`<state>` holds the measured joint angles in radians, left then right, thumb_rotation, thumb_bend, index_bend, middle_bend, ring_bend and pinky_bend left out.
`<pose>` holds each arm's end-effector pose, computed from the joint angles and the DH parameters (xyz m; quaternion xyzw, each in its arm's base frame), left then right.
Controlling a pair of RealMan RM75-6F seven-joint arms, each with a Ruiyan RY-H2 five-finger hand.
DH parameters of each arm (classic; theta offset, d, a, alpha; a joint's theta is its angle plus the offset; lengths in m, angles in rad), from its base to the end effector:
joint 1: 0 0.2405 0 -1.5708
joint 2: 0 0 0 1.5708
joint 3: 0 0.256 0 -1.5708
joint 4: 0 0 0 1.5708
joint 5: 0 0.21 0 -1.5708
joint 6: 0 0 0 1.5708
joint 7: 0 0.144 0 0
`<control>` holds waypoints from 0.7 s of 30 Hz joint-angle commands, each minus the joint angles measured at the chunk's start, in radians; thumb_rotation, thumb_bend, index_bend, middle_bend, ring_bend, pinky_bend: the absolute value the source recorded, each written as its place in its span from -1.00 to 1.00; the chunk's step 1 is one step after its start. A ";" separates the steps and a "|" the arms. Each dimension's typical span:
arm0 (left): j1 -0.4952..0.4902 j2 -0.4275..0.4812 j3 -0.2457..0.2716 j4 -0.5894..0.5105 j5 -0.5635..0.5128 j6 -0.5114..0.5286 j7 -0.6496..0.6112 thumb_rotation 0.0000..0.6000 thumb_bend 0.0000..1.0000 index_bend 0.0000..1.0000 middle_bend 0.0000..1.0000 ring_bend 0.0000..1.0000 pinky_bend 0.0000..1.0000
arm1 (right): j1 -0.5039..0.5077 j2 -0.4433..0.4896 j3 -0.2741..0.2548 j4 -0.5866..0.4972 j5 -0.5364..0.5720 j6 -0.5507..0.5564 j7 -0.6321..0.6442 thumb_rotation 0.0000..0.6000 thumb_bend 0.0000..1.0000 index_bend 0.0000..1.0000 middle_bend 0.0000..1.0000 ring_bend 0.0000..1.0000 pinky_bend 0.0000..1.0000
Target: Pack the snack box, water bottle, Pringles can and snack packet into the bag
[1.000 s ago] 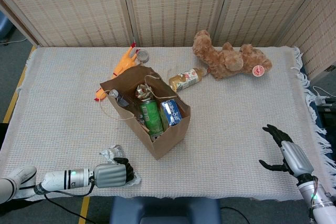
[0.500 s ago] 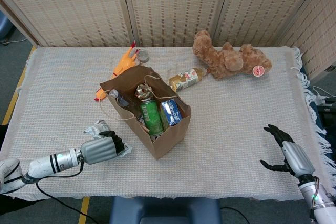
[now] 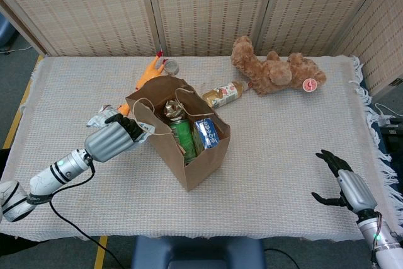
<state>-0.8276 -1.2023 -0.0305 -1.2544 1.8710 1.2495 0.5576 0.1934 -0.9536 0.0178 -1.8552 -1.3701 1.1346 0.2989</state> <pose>-0.1470 0.3643 0.1131 -0.8012 0.2368 -0.2966 0.4626 -0.2890 -0.1918 0.1431 0.5508 -0.6002 0.3732 0.4439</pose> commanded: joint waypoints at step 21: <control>-0.127 0.054 -0.148 -0.028 -0.043 -0.055 0.014 1.00 0.40 0.44 0.43 0.23 0.42 | 0.004 0.007 0.000 0.006 0.003 -0.013 0.020 1.00 -0.71 -0.77 -1.00 -1.00 -1.00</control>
<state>-0.9520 -1.1504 -0.1779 -1.2842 1.8300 1.1975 0.5744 0.1969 -0.9462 0.0180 -1.8496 -1.3668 1.1219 0.3192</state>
